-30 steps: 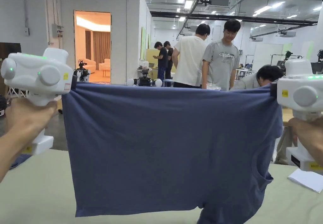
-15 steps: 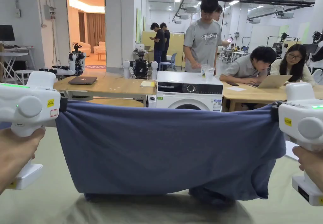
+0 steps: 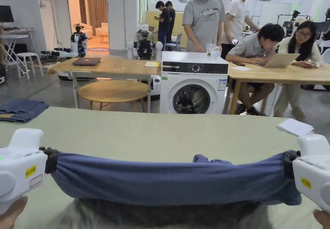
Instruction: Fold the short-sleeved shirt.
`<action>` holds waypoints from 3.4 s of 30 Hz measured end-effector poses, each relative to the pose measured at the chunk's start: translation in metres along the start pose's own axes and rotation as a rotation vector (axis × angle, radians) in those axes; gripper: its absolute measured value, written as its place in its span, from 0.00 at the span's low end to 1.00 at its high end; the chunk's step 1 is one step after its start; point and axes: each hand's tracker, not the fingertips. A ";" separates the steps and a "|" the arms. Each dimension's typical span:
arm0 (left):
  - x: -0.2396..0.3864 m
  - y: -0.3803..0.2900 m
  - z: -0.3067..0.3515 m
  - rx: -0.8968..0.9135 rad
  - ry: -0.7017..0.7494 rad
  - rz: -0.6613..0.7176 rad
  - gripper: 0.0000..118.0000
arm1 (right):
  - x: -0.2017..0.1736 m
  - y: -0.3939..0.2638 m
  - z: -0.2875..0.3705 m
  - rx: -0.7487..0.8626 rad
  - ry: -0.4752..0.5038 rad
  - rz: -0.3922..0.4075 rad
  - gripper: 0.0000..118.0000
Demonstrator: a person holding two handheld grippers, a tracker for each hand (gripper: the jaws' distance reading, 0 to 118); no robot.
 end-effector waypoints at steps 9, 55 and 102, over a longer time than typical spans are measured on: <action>-0.002 -0.108 0.019 -0.182 -0.016 0.060 0.00 | -0.010 -0.098 0.028 -0.190 0.039 0.022 0.01; 0.094 -0.071 0.013 0.270 0.022 0.011 0.00 | -0.119 -0.074 0.026 0.262 0.054 -0.171 0.00; 0.006 -0.174 -0.031 -0.624 -0.020 0.106 0.00 | -0.006 -0.164 -0.008 -0.443 0.084 -0.097 0.47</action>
